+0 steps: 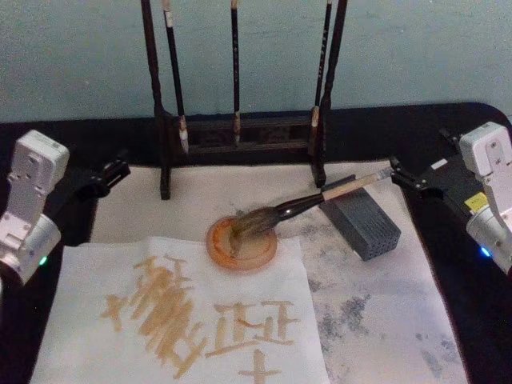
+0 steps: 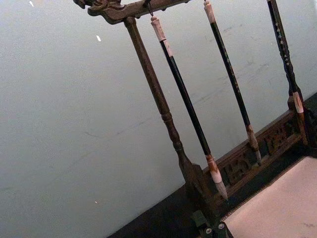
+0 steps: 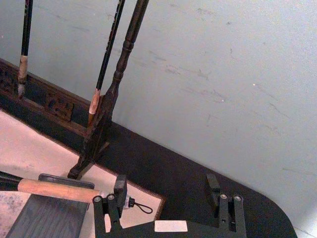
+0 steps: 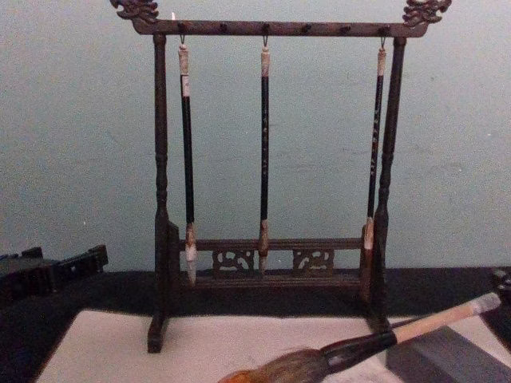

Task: Pick up the brush from the inkstone, write on the paper, then place the brush back to its original position.

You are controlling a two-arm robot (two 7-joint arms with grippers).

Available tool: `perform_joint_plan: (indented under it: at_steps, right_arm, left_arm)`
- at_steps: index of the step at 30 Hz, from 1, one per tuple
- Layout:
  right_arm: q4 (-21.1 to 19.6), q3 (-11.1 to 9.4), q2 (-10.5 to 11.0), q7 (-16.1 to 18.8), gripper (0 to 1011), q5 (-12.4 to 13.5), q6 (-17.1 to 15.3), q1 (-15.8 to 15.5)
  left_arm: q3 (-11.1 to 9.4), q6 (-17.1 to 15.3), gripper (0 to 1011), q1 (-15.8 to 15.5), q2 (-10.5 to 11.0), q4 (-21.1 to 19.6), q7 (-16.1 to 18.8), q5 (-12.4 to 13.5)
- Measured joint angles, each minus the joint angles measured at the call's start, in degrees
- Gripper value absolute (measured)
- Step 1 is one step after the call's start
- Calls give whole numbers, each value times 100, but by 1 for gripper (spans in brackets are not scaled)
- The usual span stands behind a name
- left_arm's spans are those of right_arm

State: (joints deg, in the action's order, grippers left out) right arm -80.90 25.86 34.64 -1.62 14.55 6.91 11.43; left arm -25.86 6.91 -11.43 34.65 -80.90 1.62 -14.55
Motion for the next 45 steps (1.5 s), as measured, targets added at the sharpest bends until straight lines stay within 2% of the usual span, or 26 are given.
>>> perform_joint_plan:
  at_steps: [45]
  right_arm:
    - [0,0,0,0,1006,0,0,0]
  left_arm:
    - [0,0,1002,0,0,0,0,0]
